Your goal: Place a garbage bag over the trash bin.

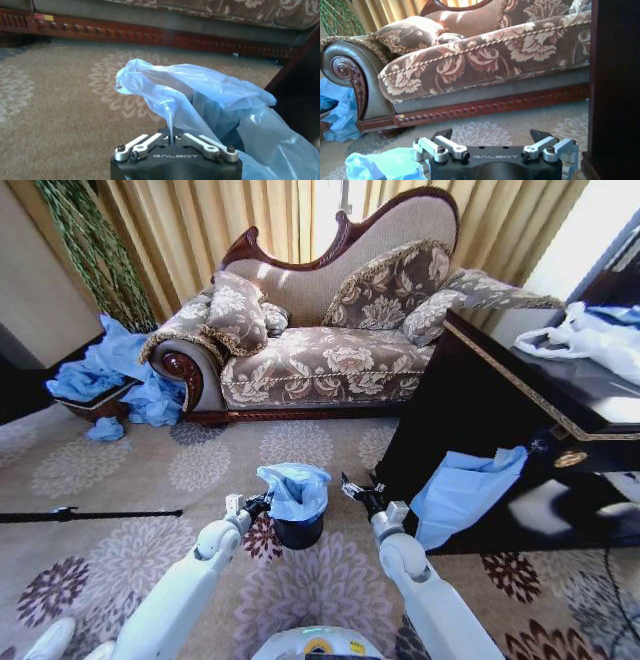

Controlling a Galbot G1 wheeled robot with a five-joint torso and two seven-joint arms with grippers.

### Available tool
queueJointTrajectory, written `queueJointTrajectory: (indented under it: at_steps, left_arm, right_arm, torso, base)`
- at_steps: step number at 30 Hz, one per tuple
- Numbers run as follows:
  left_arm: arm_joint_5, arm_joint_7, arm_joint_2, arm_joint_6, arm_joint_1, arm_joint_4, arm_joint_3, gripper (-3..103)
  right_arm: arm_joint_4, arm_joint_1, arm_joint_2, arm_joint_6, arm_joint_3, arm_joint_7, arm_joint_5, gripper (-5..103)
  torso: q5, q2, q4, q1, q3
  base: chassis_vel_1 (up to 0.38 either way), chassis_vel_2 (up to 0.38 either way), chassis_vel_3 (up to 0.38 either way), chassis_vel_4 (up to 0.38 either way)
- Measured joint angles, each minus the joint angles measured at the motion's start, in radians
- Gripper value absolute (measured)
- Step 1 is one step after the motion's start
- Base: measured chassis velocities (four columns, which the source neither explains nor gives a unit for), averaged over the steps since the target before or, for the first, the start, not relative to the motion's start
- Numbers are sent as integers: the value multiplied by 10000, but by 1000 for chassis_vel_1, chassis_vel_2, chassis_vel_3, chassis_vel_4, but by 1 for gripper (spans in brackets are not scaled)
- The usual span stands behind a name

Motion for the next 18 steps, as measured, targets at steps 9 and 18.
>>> queueJointTrajectory:
  at_steps: [9,18]
  left_arm:
    - [-44,46,-38,-170,238,-163,-121,2]
    - [21,96,-228,-407,-9,283,-96,2]
  right_arm:
    - [-65,24,41,-32,3,14,-94,100]
    - [-248,155,16,-59,-48,-4,-175,100]
  torso:
    - [0,0,2,0,0]
    - [0,0,2,-1,0]
  base:
    - [0,0,0,0]
    - [0,0,0,0]
